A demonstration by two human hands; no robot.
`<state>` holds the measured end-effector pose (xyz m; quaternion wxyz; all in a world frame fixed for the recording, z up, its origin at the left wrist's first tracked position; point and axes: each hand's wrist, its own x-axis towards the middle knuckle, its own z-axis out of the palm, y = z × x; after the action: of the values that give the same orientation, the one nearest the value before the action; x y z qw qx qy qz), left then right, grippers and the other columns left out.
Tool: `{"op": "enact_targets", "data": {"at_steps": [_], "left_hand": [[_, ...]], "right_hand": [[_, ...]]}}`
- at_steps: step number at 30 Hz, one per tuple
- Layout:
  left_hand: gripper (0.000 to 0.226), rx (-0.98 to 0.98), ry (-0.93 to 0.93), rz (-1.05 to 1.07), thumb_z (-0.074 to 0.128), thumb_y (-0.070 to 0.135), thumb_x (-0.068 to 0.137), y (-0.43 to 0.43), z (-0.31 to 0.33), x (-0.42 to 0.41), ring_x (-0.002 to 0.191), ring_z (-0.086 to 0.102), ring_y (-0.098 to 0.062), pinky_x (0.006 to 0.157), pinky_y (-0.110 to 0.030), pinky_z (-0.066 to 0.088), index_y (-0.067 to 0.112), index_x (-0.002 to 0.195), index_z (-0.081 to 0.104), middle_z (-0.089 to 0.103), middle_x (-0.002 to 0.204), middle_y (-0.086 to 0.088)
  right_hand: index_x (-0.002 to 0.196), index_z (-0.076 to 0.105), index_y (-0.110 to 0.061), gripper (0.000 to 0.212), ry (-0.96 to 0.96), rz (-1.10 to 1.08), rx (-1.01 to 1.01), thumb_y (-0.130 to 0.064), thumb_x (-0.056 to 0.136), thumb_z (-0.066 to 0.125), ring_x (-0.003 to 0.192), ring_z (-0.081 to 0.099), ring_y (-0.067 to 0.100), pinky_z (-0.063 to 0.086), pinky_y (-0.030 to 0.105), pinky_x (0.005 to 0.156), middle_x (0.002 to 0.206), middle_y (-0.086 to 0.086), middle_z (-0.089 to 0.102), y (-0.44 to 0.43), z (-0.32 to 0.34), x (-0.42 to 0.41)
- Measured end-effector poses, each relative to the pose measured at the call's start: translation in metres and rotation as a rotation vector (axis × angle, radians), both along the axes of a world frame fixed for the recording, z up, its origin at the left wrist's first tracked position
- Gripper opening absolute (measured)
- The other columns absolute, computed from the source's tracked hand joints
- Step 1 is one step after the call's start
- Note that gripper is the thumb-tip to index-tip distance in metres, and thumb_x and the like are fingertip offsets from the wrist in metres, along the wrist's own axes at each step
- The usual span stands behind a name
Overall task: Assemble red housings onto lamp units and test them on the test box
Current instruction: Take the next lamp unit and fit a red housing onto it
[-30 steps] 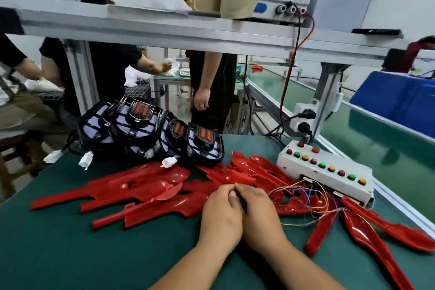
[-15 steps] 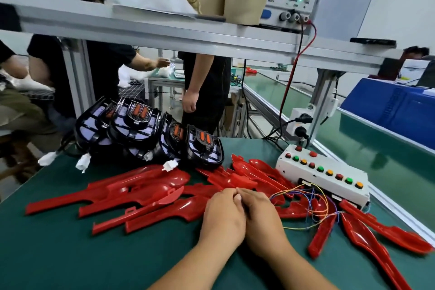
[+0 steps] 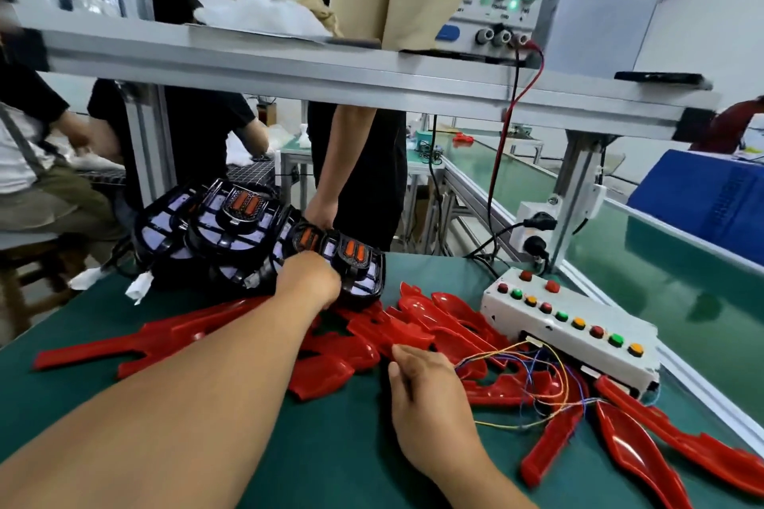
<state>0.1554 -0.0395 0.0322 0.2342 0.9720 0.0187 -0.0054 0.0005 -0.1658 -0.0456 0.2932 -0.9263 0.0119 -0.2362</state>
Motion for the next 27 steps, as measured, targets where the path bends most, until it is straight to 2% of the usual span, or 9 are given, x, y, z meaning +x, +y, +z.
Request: {"op": "enact_targets", "data": {"at_steps": [3, 5, 7, 11, 13, 17, 20, 23, 27], "left_hand": [[0.026, -0.176, 0.035, 0.060, 0.062, 0.013, 0.091, 0.000, 0.001, 0.008, 0.082, 0.064, -0.027, 0.070, -0.033, 0.050, -0.004, 0.110, 0.061, 0.068, 0.097, -0.012], [0.024, -0.583, 0.029, 0.111, 0.060, 0.010, 0.094, 0.002, 0.004, 0.007, 0.069, 0.061, -0.024, 0.069, -0.033, 0.057, -0.006, 0.111, 0.059, 0.062, 0.095, -0.011], [0.014, -0.970, 0.047, 0.147, 0.056, 0.008, 0.097, 0.004, 0.014, -0.010, 0.066, 0.061, -0.019, 0.059, -0.027, 0.061, -0.004, 0.105, 0.056, 0.055, 0.107, -0.008], [0.015, -1.308, 0.065, 0.048, 0.053, -0.002, 0.095, 0.007, 0.021, -0.067, 0.083, 0.067, -0.021, 0.046, -0.020, 0.055, 0.002, 0.105, 0.063, 0.069, 0.113, -0.011], [0.019, -1.391, 0.045, -0.025, 0.054, -0.002, 0.094, 0.007, 0.012, -0.102, 0.088, 0.072, -0.022, 0.051, -0.021, 0.054, 0.008, 0.108, 0.064, 0.076, 0.099, -0.008], [0.025, -1.400, -0.033, 0.004, 0.056, 0.002, 0.096, 0.000, -0.021, -0.160, 0.099, 0.069, -0.024, 0.060, -0.031, 0.058, 0.009, 0.120, 0.050, 0.066, 0.115, -0.010], [0.027, -1.382, 0.093, -0.082, 0.064, 0.011, 0.091, 0.004, -0.035, -0.181, 0.100, 0.066, -0.018, 0.068, -0.032, 0.053, 0.013, 0.116, 0.053, 0.068, 0.115, -0.006], [0.044, -1.380, 0.288, -0.170, 0.065, 0.046, 0.075, 0.024, -0.028, -0.173, 0.096, 0.068, -0.020, 0.078, -0.037, 0.051, 0.017, 0.107, 0.064, 0.075, 0.105, -0.003], [0.042, -1.337, -0.021, 0.055, 0.054, 0.058, 0.088, 0.059, -0.009, -0.141, 0.066, 0.053, -0.019, 0.064, -0.035, 0.047, 0.017, 0.083, 0.056, 0.057, 0.071, -0.001]], "right_hand": [[0.127, 0.062, -0.012, 0.035, -0.005, 0.026, 0.038, -0.027, 0.101, 0.044, 0.121, 0.046, 0.011, 0.021, -0.002, 0.097, 0.128, -0.004, 0.060, 0.001, 0.001, -0.002], [0.137, 0.055, -0.016, 0.040, 0.012, 0.035, 0.073, -0.031, 0.102, 0.043, 0.128, 0.039, 0.006, 0.008, -0.011, 0.088, 0.137, -0.007, 0.053, 0.001, 0.001, -0.001], [0.140, 0.052, -0.018, 0.042, 0.024, 0.037, 0.091, -0.034, 0.102, 0.043, 0.132, 0.037, 0.005, 0.007, -0.008, 0.093, 0.141, -0.008, 0.050, -0.001, 0.001, 0.000], [0.135, 0.056, -0.020, 0.038, -0.026, 0.015, 0.176, -0.034, 0.102, 0.045, 0.132, 0.041, 0.005, 0.019, 0.005, 0.104, 0.137, -0.009, 0.055, -0.002, 0.011, -0.004], [0.124, 0.063, -0.027, 0.031, -0.140, 0.058, 0.381, -0.034, 0.101, 0.043, 0.125, 0.051, 0.006, 0.031, 0.014, 0.106, 0.125, -0.015, 0.061, 0.002, 0.022, -0.011], [0.127, 0.061, -0.028, 0.049, -0.204, 0.227, 1.047, -0.051, 0.092, 0.034, 0.122, 0.057, 0.007, 0.043, 0.029, 0.105, 0.125, -0.009, 0.066, 0.006, 0.034, -0.024], [0.117, 0.064, -0.032, 0.027, -0.192, 0.139, 1.096, -0.039, 0.099, 0.045, 0.113, 0.062, 0.005, 0.049, 0.021, 0.096, 0.118, -0.012, 0.068, 0.005, 0.037, -0.026], [0.101, 0.073, -0.019, 0.025, -0.196, 0.126, 1.214, -0.017, 0.102, 0.047, 0.103, 0.069, 0.021, 0.055, 0.038, 0.092, 0.107, 0.003, 0.074, -0.003, 0.047, -0.023], [0.088, 0.077, -0.013, 0.021, -0.037, 0.344, 1.212, -0.019, 0.092, 0.058, 0.086, 0.070, 0.025, 0.057, 0.036, 0.080, 0.097, 0.014, 0.075, -0.029, 0.062, -0.028]]}}
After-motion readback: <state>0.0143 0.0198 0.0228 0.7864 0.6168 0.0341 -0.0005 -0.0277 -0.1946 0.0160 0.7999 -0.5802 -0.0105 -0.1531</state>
